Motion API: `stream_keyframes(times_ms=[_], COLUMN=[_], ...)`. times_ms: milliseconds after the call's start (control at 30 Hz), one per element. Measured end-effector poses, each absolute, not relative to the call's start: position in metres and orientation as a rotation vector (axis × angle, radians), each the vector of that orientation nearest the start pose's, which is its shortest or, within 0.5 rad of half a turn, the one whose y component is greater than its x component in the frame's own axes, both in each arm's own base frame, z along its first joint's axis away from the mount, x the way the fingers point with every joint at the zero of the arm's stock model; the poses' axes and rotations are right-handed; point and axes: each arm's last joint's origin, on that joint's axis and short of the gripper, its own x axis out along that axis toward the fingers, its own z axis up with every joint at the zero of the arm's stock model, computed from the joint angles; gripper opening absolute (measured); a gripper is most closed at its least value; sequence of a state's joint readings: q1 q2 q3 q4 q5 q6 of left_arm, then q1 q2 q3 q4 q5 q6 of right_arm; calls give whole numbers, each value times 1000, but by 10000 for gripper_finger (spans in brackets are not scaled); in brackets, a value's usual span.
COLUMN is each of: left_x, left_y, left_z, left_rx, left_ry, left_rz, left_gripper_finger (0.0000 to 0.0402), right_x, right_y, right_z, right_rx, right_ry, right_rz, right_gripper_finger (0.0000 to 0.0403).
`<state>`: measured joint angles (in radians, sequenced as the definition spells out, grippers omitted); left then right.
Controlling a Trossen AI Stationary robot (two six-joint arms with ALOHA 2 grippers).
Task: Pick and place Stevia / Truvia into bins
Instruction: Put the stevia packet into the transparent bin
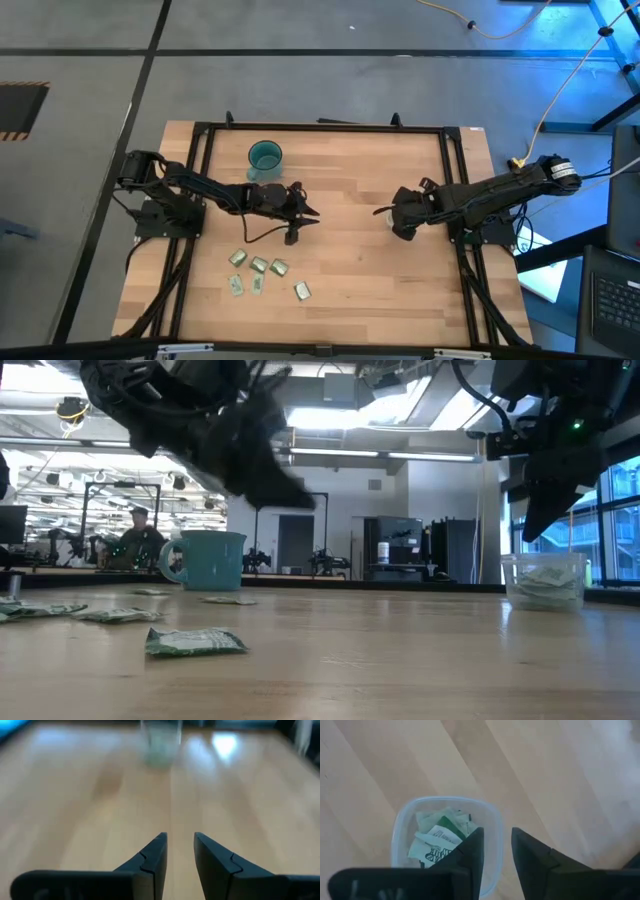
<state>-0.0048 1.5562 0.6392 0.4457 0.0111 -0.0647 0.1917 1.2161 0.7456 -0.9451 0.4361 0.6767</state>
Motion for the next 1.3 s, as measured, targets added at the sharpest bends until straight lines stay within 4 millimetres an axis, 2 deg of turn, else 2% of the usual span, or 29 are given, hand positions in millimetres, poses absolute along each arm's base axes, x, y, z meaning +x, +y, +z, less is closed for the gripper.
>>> stream_keyframes(times_ms=[167, 300, 533, 700, 967, 1300], left_x=[285, 276, 271, 265, 259, 259], left_y=[-2, -4, -4, -2, -2, -2], left_z=[145, 137, 133, 128, 126, 125], left_rx=[-63, -60, -15, 42, 37, 45], left_ry=[735, 855, 920, 1003, 1065, 1070], left_rz=[7, 6, -10, 44, 52, 44], left_gripper_finger=[88, 83, 85, 84, 74, 28], right_x=[187, 188, 188, 188, 188, 188], right_y=[24, 24, 24, 24, 24, 24], right_z=[201, 201, 201, 201, 201, 201], right_rx=[131, 132, 135, 134, 134, 135], right_ry=[1194, 1191, 1185, 1185, 1185, 1184], right_rz=[-632, -630, -628, -627, -627, -627], right_gripper_finger=[101, 101, 101, 101, 101, 101])
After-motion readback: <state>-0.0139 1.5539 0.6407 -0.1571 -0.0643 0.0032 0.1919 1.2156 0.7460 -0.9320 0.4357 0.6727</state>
